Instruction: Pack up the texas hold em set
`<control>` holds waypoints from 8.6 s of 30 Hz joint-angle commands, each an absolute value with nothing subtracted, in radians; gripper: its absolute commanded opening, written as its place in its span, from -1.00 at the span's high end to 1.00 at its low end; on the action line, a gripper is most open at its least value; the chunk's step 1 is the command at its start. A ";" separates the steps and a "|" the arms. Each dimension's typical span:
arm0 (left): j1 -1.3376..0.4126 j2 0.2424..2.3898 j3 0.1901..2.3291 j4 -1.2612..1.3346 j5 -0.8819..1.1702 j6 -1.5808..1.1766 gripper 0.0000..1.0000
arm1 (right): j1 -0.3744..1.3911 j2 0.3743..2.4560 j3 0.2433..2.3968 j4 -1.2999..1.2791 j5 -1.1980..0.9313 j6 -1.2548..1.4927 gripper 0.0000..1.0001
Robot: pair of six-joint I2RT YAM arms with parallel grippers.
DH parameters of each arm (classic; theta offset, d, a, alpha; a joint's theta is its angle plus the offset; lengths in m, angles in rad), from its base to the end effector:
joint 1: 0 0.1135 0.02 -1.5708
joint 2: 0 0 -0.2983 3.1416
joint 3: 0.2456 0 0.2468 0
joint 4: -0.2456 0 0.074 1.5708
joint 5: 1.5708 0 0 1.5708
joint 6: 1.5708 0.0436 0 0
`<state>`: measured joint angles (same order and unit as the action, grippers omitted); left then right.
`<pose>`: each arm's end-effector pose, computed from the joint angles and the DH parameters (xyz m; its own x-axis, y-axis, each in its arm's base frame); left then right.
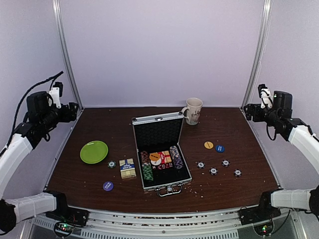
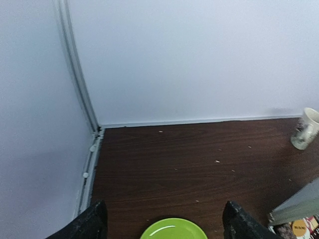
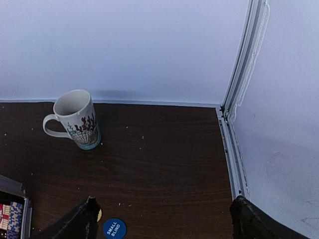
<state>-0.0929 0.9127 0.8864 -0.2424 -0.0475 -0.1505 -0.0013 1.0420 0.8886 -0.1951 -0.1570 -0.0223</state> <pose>0.1911 -0.0157 0.3720 -0.2684 -0.1254 -0.9551 0.0069 0.9912 -0.1321 0.2253 0.0065 0.3538 -0.3382 -0.0216 -0.9408 -0.1532 0.9877 0.0324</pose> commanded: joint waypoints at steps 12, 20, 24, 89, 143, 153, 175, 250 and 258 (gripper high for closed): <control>-0.930 1.000 0.981 -0.491 -0.004 -0.009 -0.27 | 0.130 1.005 0.784 -0.301 -0.487 -0.238 -0.92; -1.231 1.347 1.126 -0.561 0.003 0.100 -0.28 | 0.164 1.002 0.731 -0.293 -0.518 -0.284 -0.90; -1.255 1.505 1.189 -0.516 -0.015 0.107 -0.47 | 0.166 0.985 0.714 -0.297 -0.537 -0.300 -0.90; -1.134 2.115 1.548 -0.509 0.045 0.135 0.16 | 0.164 1.015 0.707 -0.303 -0.471 -0.360 -0.90; -1.046 1.912 1.427 -0.633 -0.131 0.299 -0.60 | 0.163 1.047 0.717 -0.340 -0.509 -0.368 -0.91; -1.024 1.942 1.436 -0.654 -0.117 0.297 -0.58 | 0.161 1.048 0.721 -0.345 -0.511 -0.376 -0.91; -0.980 1.976 1.471 -0.638 -0.146 0.254 -0.52 | 0.163 1.045 0.722 -0.353 -0.503 -0.380 -0.91; -0.557 1.892 1.181 -0.823 -0.073 -0.337 -0.13 | 0.163 1.078 0.738 -0.390 -0.487 -0.424 -0.89; -0.552 1.809 1.160 -0.828 -0.087 -0.338 -0.11 | 0.163 1.084 0.737 -0.391 -0.484 -0.430 -0.89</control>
<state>-0.5606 1.8595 1.1828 -0.8547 -0.0750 -0.3325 0.1596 1.0790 0.7151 -0.3882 -0.4969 -0.4206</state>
